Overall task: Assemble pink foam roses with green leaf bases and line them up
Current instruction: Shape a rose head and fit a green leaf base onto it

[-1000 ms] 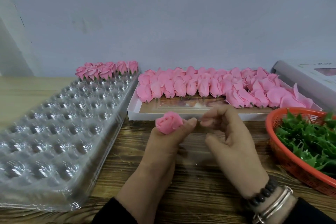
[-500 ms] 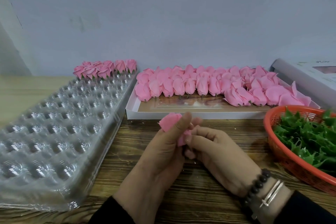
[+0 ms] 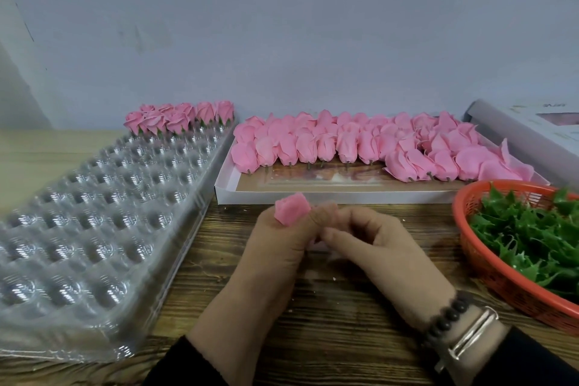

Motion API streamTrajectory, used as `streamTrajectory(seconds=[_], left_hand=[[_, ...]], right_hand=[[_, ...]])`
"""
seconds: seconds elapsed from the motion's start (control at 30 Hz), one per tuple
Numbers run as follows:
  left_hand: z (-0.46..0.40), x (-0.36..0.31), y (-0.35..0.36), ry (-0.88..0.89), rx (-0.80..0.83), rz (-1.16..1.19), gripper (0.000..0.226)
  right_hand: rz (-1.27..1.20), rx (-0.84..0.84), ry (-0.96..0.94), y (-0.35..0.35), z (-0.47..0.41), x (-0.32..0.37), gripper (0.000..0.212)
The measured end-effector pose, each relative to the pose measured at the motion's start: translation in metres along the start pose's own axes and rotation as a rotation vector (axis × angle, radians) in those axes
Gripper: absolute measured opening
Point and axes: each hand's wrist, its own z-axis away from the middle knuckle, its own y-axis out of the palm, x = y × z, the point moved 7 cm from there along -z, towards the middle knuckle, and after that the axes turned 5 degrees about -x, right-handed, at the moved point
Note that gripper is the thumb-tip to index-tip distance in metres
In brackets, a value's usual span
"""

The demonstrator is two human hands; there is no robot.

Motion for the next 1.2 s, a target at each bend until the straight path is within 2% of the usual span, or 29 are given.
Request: streamTrajectory(seconds=[0.07,0.1,0.17,0.23,0.3,0.43,0.5,0.6,0.77,0.9,1.03,1.2], left_hand=[[-0.001,-0.010,-0.008,0.166,-0.059,-0.286,0.013],[-0.001,-0.014,-0.008,0.233,-0.070,-0.446,0.017],[-0.001,-0.016,-0.003,0.287,-0.028,-0.657,0.018],[0.000,-0.012,0.002,0.272,0.020,-0.744,0.008],[0.000,-0.013,0.004,0.290,0.044,-0.853,0.025],[0.003,-0.012,0.008,0.326,0.088,-0.938,0.074],[0.002,-0.009,0.008,0.304,0.085,-0.956,0.090],[0.002,-0.006,0.007,0.282,0.090,-0.957,0.100],[0.005,-0.009,0.009,0.302,0.097,-0.917,0.103],[0.003,-0.012,0.004,0.308,0.058,-0.752,0.089],[0.005,-0.021,0.006,0.403,0.058,-0.628,0.046],[0.004,-0.021,0.008,0.389,0.105,-0.487,0.021]], right_hand=[[0.071,-0.120,-0.124,-0.008,0.000,0.009,0.018],[0.110,-0.133,-0.188,-0.009,0.002,0.015,0.027],[0.246,-0.076,-0.329,-0.004,0.007,0.026,0.043],[0.413,0.013,-0.442,0.005,0.011,0.033,0.049],[0.512,0.078,-0.496,0.011,0.013,0.033,0.045],[0.524,0.088,-0.440,0.008,0.011,0.029,0.029],[0.502,0.076,-0.399,0.004,0.010,0.026,0.022],[0.425,0.074,-0.345,0.002,0.007,0.023,0.015],[0.224,0.053,-0.225,0.000,0.005,0.016,0.014],[0.109,-0.102,-0.207,-0.015,-0.001,0.016,0.018],[0.043,-0.224,-0.160,-0.028,-0.006,0.012,0.021],[-0.073,-0.233,-0.079,-0.031,-0.006,0.004,0.016]])
